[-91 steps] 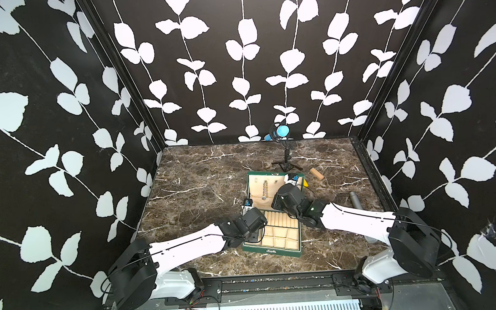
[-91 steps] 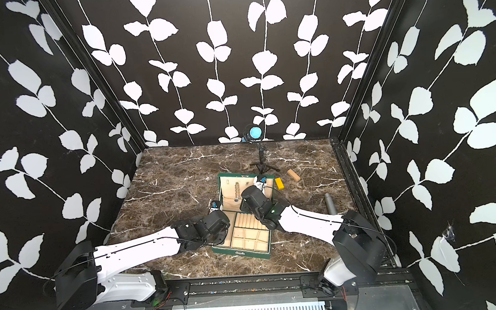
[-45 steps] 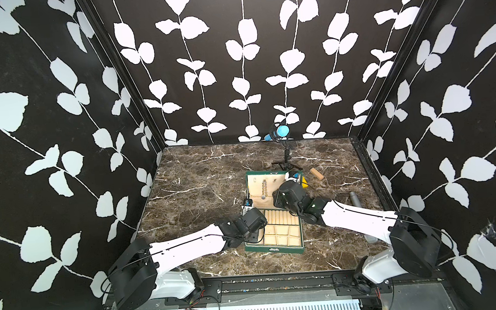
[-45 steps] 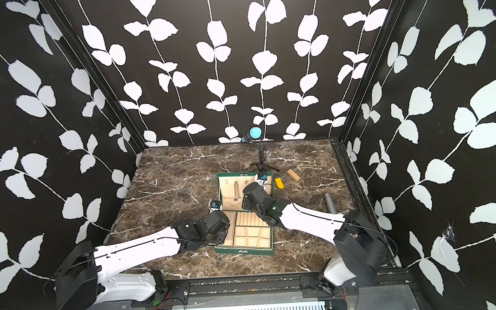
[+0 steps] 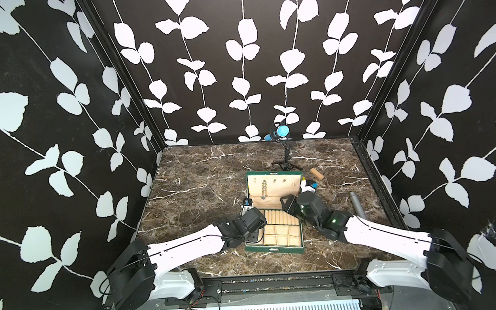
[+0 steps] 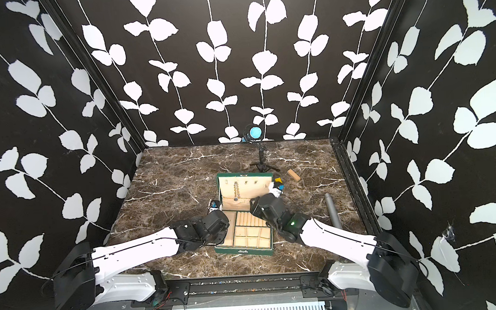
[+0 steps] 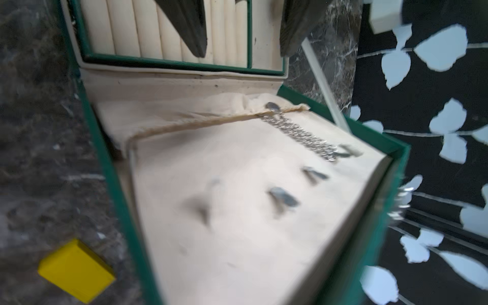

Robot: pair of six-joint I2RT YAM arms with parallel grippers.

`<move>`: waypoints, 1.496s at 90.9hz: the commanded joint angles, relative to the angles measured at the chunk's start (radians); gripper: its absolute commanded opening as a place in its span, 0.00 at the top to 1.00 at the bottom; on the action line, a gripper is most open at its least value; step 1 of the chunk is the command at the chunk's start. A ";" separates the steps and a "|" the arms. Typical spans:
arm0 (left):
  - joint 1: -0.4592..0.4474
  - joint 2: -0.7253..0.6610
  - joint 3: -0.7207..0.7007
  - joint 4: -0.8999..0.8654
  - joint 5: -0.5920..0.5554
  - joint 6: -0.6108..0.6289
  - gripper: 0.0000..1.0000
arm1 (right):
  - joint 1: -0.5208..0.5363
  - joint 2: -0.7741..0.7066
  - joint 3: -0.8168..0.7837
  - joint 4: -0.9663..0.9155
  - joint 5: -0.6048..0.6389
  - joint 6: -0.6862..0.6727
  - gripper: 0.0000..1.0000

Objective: Put jewelry chain into jewelry box
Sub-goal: Adjust the necklace in the storage slot.

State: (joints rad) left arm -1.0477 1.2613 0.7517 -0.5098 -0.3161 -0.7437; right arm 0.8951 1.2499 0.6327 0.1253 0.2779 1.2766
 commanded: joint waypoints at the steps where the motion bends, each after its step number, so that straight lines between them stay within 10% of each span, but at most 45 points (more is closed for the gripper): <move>1: -0.002 0.000 0.013 -0.009 -0.012 0.011 0.60 | 0.045 0.060 0.031 0.210 0.157 0.240 0.54; 42: -0.002 -0.003 0.018 -0.027 -0.024 0.039 0.61 | 0.014 0.226 0.070 0.174 0.300 0.517 0.58; 136: -0.002 0.028 0.026 -0.007 -0.023 0.038 0.62 | -0.044 0.279 0.027 0.313 0.157 0.458 1.00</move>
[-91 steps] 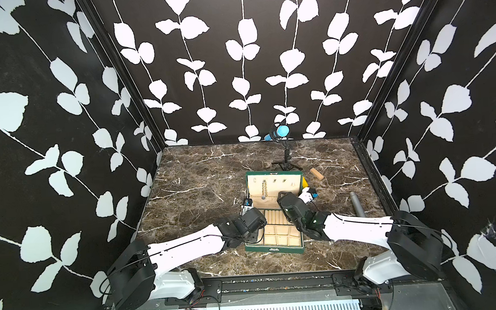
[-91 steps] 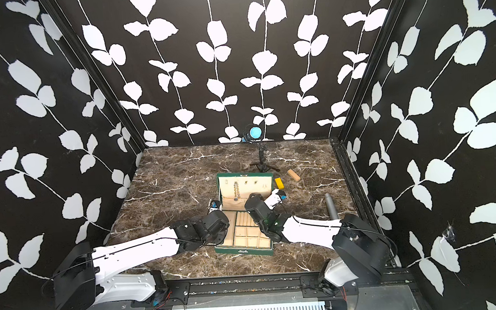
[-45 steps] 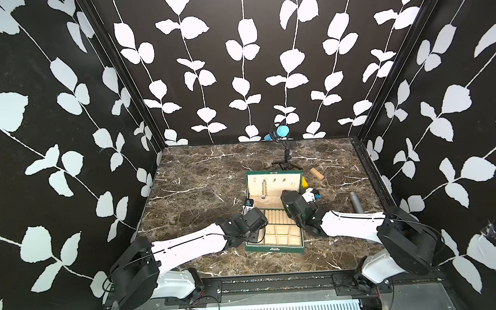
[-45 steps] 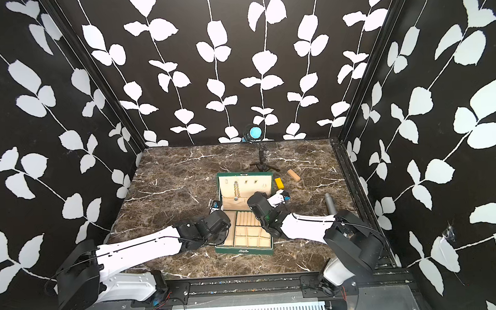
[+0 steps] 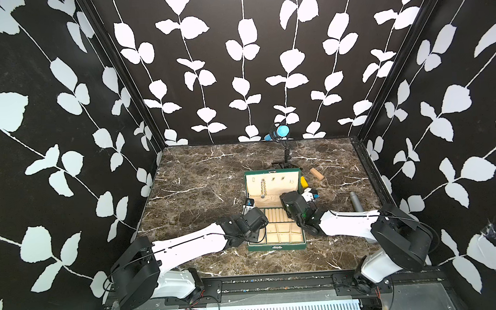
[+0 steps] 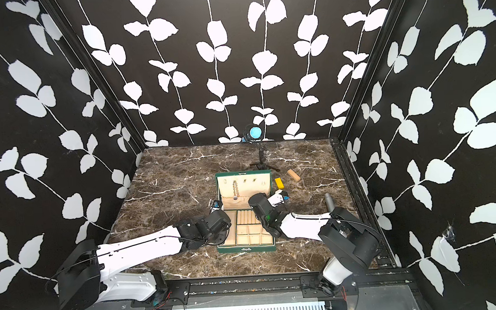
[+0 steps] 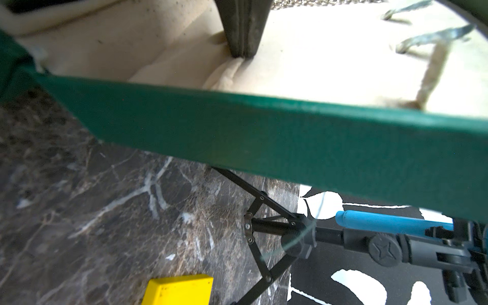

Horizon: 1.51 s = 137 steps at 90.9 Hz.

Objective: Put jewelry chain into jewelry box
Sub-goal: Adjust the necklace in the storage slot.

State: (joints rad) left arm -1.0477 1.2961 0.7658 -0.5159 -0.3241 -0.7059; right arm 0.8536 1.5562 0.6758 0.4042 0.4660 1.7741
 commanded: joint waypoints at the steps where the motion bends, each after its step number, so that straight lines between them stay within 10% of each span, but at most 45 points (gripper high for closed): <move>1: -0.002 -0.007 0.011 -0.002 -0.015 0.001 0.62 | -0.002 -0.029 -0.017 0.034 -0.032 -0.041 1.00; 66: -0.002 -0.015 0.006 -0.003 -0.015 -0.011 0.62 | 0.043 -0.095 -0.084 0.084 -0.067 -0.059 1.00; 79: -0.002 -0.020 0.000 -0.002 -0.015 -0.015 0.62 | 0.043 -0.079 -0.123 0.122 -0.011 0.046 0.61; 137: -0.002 -0.030 -0.006 -0.003 -0.022 -0.009 0.62 | -0.025 0.034 -0.082 0.237 -0.011 0.085 0.57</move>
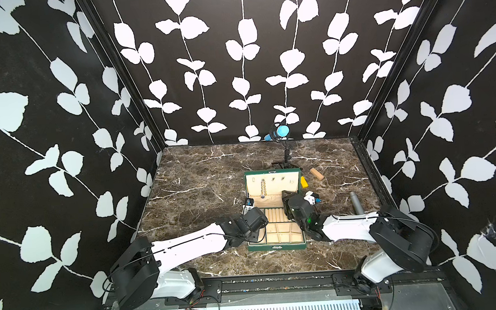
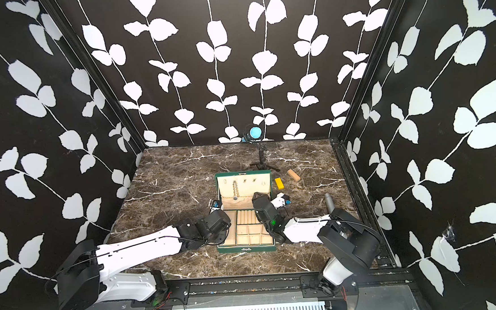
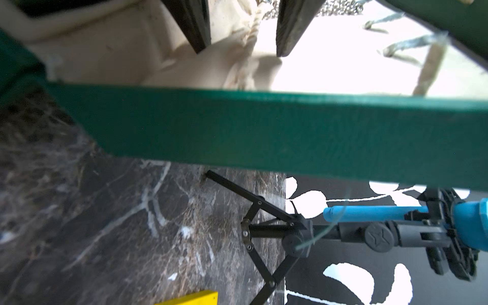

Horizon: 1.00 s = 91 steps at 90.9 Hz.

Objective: Put jewelry chain into jewelry box
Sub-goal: Adjust the necklace in the storage slot.

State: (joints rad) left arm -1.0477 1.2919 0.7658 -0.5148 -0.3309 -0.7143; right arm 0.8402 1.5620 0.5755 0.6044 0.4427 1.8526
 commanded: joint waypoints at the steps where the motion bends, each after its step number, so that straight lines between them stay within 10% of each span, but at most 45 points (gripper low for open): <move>1: -0.002 -0.025 -0.007 -0.004 -0.016 0.000 0.62 | -0.012 0.029 0.021 0.036 0.011 0.007 0.57; 20: -0.002 -0.024 -0.008 -0.009 -0.017 0.003 0.62 | -0.027 0.074 0.050 0.033 -0.021 0.000 0.61; 48: -0.002 -0.026 -0.007 -0.014 -0.020 0.005 0.63 | -0.029 0.074 0.063 0.022 -0.064 -0.042 1.00; 91: -0.002 -0.024 -0.008 -0.009 -0.021 -0.001 0.63 | -0.009 -0.009 0.048 0.061 -0.104 -0.134 1.00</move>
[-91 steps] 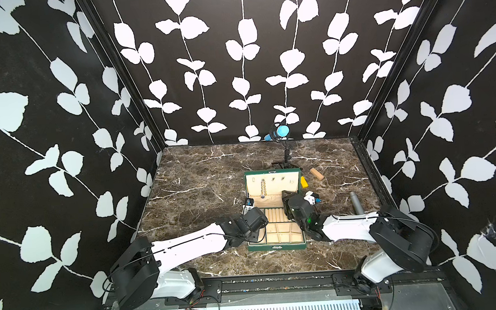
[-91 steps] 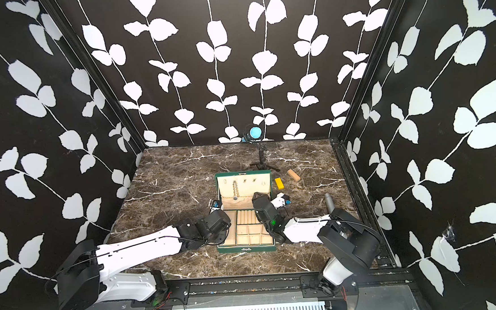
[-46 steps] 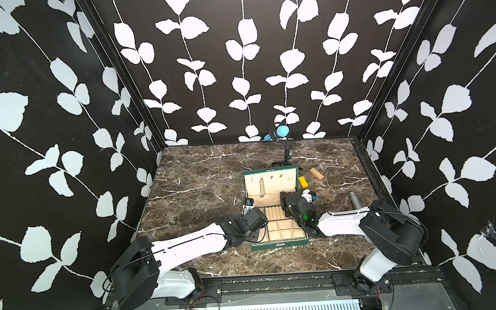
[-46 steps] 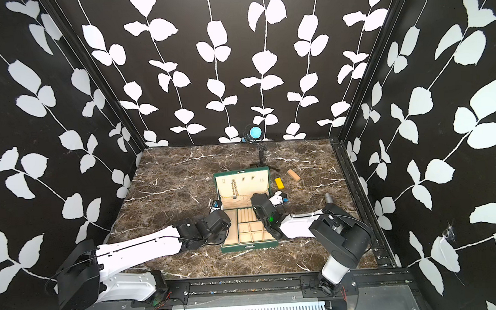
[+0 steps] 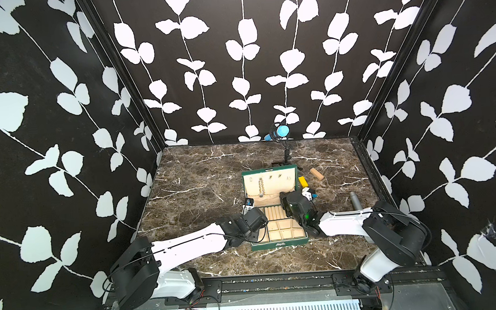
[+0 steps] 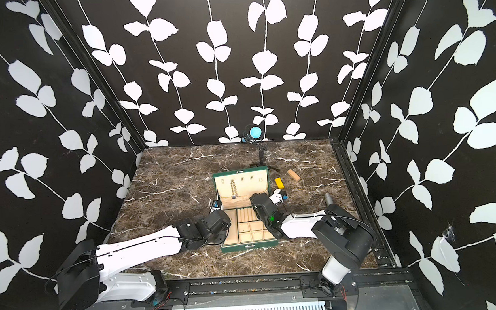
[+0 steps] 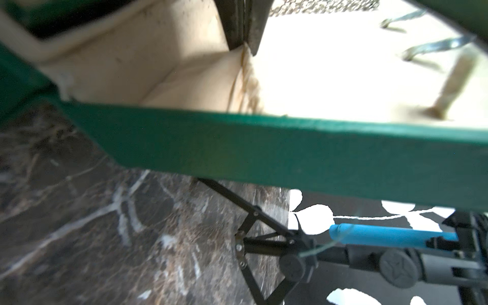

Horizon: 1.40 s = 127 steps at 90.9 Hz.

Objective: Put jewelry chain into jewelry box
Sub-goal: Adjust the necklace in the storage slot, then reset both arms

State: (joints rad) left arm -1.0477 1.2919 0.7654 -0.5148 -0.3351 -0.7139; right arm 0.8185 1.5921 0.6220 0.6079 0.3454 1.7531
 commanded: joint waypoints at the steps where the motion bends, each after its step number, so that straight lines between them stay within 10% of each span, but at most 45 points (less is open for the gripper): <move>1: -0.002 -0.023 -0.008 -0.009 -0.016 -0.002 0.63 | 0.013 -0.040 0.001 0.058 -0.006 -0.036 1.00; 48: -0.002 -0.029 -0.012 -0.014 -0.018 -0.007 0.63 | 0.014 -0.013 0.031 0.149 0.017 -0.031 1.00; 97: -0.002 -0.080 -0.003 -0.077 -0.023 -0.018 0.59 | 0.018 -0.110 -0.021 0.089 -0.061 -0.117 0.48; 117: -0.002 -0.212 0.068 -0.266 -0.019 -0.042 0.52 | 0.042 -0.411 -0.071 -0.238 -0.248 -0.486 0.02; 127: -0.002 -0.278 0.157 -0.361 -0.072 -0.050 0.42 | 0.053 -0.587 -0.018 -0.539 -0.233 -0.722 0.00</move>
State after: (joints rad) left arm -1.0477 1.0885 0.8272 -0.7319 -0.3450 -0.7433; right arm 0.8597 1.1522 0.5533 0.3618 0.1482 1.3430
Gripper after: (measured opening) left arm 0.527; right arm 0.993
